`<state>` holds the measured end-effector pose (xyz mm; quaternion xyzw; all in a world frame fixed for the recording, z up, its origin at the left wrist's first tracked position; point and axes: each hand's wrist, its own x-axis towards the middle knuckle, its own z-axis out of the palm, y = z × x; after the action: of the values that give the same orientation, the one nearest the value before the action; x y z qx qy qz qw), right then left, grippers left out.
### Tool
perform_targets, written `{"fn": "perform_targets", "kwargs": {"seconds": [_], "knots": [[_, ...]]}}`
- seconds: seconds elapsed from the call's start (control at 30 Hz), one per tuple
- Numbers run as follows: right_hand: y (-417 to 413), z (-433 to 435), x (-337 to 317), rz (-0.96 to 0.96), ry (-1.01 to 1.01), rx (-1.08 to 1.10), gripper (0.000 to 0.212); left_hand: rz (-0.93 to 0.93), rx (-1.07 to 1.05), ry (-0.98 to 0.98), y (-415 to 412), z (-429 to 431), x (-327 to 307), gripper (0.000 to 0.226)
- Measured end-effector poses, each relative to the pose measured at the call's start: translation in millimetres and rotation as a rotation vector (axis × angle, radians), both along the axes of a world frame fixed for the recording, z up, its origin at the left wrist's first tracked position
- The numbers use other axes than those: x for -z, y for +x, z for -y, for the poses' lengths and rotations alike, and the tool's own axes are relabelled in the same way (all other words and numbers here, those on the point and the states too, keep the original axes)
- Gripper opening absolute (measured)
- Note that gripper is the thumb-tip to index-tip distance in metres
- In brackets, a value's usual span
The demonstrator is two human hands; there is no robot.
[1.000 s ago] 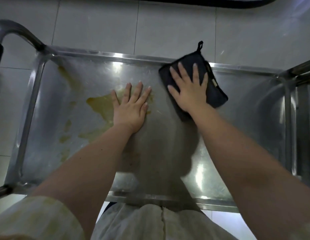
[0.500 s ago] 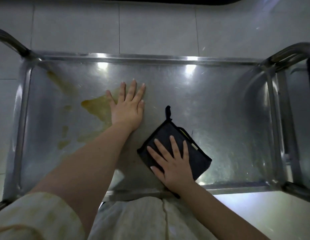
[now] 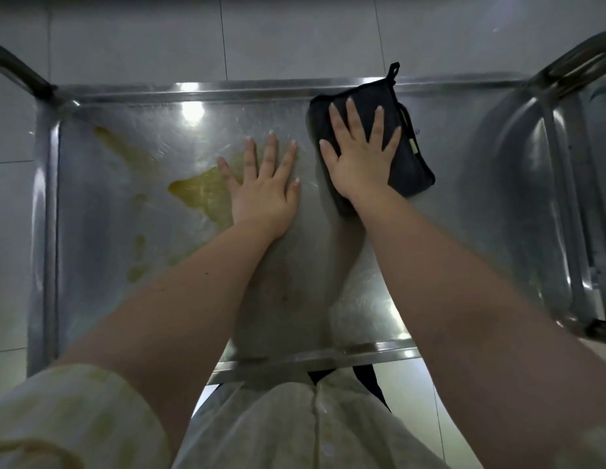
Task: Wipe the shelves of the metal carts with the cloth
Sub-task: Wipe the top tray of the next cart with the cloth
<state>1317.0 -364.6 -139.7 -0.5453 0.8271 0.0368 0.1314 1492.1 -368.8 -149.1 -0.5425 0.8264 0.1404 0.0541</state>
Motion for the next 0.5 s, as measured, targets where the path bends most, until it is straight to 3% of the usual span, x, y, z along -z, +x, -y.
{"fn": "perform_targets", "kwargs": {"seconds": [0.3,0.5], "knots": [[91.9,-207.5,2.8,0.005,-0.141,-0.184,0.061,0.007,0.018,0.023,1.8,1.8,-4.3,0.06],[101.3,-221.9,-0.2,0.014,-0.134,-0.196,0.06,-0.187,0.104,0.062,23.6,-19.3,-15.5,0.053]]}}
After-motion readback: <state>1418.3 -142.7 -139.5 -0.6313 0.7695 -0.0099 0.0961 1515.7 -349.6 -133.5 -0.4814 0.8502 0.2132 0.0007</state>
